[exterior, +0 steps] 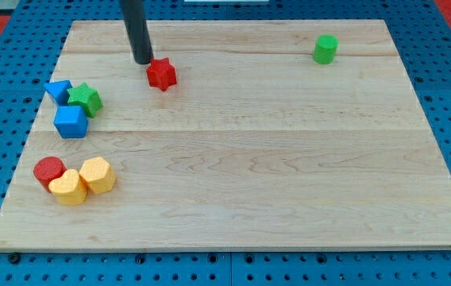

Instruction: Move the red star to the bottom right of the yellow hexagon

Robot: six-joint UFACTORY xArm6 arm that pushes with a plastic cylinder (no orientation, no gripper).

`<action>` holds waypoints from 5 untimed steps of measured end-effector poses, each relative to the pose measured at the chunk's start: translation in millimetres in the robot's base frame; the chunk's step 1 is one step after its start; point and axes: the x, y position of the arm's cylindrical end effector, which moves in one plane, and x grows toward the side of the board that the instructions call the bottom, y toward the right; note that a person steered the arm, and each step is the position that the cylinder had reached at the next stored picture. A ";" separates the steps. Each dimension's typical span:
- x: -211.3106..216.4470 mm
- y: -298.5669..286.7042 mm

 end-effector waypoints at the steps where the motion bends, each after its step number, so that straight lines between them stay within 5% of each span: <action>1: 46.0 51.4; 2: 126.4 70.7; 3: 134.1 71.2; 4: 82.3 70.8; 5: 105.3 13.7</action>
